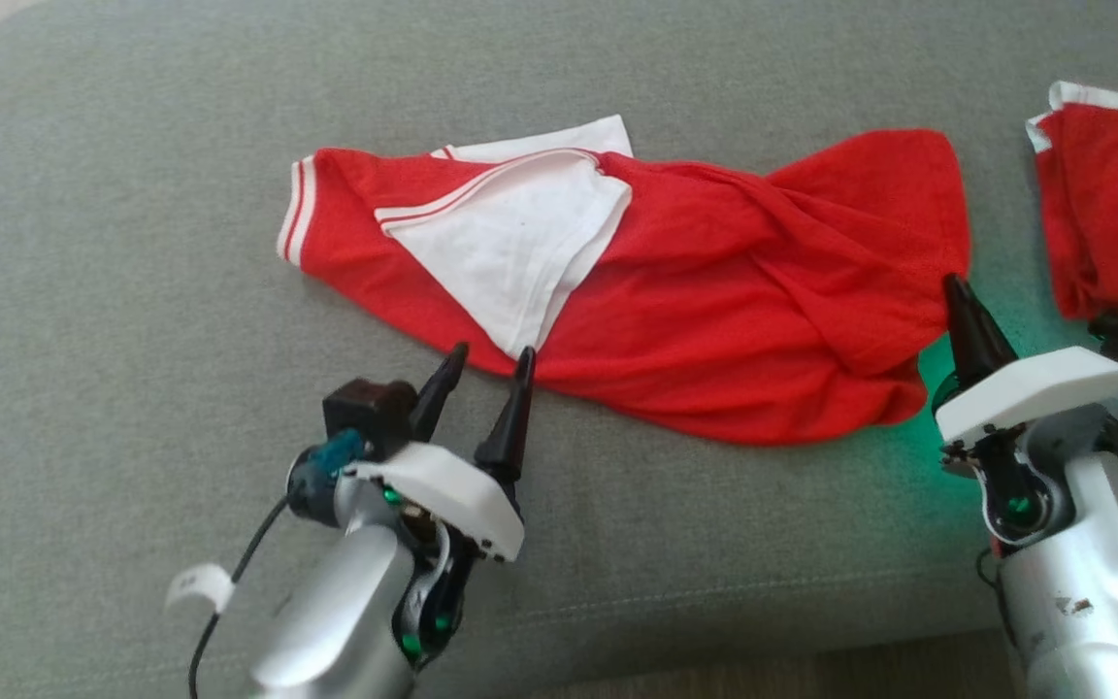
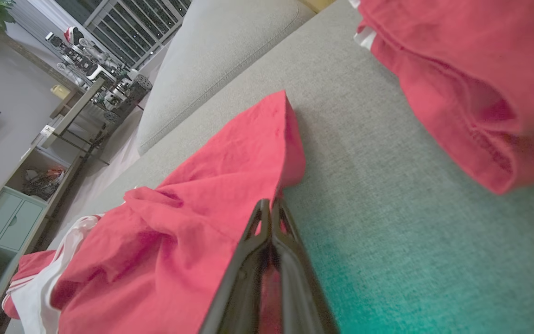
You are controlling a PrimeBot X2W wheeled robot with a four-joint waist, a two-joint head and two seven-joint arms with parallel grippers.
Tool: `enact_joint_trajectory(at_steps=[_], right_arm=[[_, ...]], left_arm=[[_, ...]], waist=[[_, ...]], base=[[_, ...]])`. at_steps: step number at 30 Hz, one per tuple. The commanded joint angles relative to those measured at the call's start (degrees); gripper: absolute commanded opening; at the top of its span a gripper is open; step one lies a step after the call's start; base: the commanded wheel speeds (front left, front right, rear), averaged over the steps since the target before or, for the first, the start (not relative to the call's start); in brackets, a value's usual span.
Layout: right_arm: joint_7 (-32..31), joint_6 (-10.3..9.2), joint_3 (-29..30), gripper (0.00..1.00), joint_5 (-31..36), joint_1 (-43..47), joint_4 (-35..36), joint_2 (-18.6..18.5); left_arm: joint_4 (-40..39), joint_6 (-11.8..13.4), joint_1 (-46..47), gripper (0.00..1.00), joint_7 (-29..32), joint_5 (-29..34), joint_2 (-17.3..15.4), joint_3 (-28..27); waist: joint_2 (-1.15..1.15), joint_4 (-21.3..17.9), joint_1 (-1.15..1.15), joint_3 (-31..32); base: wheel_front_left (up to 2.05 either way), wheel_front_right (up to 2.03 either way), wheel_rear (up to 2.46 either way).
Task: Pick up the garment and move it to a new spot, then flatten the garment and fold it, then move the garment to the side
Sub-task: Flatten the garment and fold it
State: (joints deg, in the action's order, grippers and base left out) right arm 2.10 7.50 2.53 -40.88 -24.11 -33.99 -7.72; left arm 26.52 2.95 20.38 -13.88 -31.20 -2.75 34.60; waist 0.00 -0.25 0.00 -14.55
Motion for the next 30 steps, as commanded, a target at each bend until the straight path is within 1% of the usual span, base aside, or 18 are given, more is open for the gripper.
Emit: enact_joint_trajectory(at_steps=[1, 8, 11, 12, 13, 14, 15, 18, 21, 26, 30], right_arm=[[0.79, -0.01, -1.48, 0.0, 0.21, -2.07, 1.87, 0.07], [1.54, -0.01, -2.84, 0.0, -0.2, -3.54, 1.97, 0.52], [1.84, -0.01, -3.13, 0.0, -0.36, -3.81, 1.99, 0.25], [1.92, -0.01, -3.21, 0.0, -0.39, -3.88, 1.98, 0.15], [2.0, -0.01, -3.28, 0.0, -0.42, -3.91, 1.97, 0.01], [2.08, -0.01, -3.32, 0.0, -0.46, -3.92, 1.96, -0.14], [2.13, -0.01, -3.36, 0.0, -0.51, -3.9, 1.95, -0.29], [2.32, -0.01, -3.34, 0.0, -0.61, -3.86, 2.09, -0.87], [2.64, -0.01, -3.14, 0.0, -0.84, -3.81, 2.82, -1.51], [2.22, -0.01, -2.62, 0.0, -1.74, -3.56, 5.71, -2.89], [0.43, -0.01, -1.85, 0.0, -2.73, -3.74, 9.36, -4.36]], left_arm=[[-0.69, -0.17, 1.82, 1.0, -0.18, -0.19, -0.13, -1.36], [5.74, -1.21, 6.16, 1.0, -0.47, -4.7, -0.13, 0.69], [6.99, -2.53, 7.46, 1.0, -0.59, -7.91, -0.13, 1.72], [7.08, -3.0, 7.92, 0.91, -0.68, -9.02, -0.13, 1.9], [7.2, -3.07, 8.49, 0.42, -0.78, -9.49, -0.13, 2.01], [7.32, -3.16, 8.94, 0.07, -0.87, -9.82, -0.13, 2.13], [7.39, -3.47, 9.23, 0.0, -0.94, -10.28, -0.13, 2.24], [7.14, -4.53, 9.75, 0.0, -1.06, -11.16, -0.13, 2.2], [4.25, -5.75, 9.43, 0.0, -1.09, -12.27, -0.13, 0.05], [-3.69, -7.71, 7.57, 0.0, -1.1, -16.17, -0.15, -6.82], [-10.87, -8.81, 7.86, 0.0, -0.64, -21.08, -2.17, -12.07]], waist=[[0.0, -0.43, 0.0, -0.48], [0.0, -1.12, 0.0, -2.18], [0.0, -1.12, 0.0, -2.65], [0.0, -1.11, 0.0, -2.77], [0.0, -1.08, 0.0, -2.86], [0.0, -1.04, 0.0, -2.91], [0.0, -1.0, 0.0, -2.92], [0.0, -0.9, 0.0, -2.67], [0.0, -0.73, 0.0, -1.95], [0.0, -0.39, 0.0, 0.29], [0.0, 0.03, 0.0, 2.71]], base=[[0.0, 0.0, 0.0], [0.0, 0.0, 0.0], [0.0, 0.0, 0.0], [0.0, 0.0, 0.0], [0.0, 0.0, 0.0], [0.0, 0.0, 0.0], [0.0, 0.0, 0.0], [0.0, 0.0, 0.0], [0.0, 0.0, 0.0], [0.0, 0.0, 0.0], [0.0, 0.0, 0.0]])
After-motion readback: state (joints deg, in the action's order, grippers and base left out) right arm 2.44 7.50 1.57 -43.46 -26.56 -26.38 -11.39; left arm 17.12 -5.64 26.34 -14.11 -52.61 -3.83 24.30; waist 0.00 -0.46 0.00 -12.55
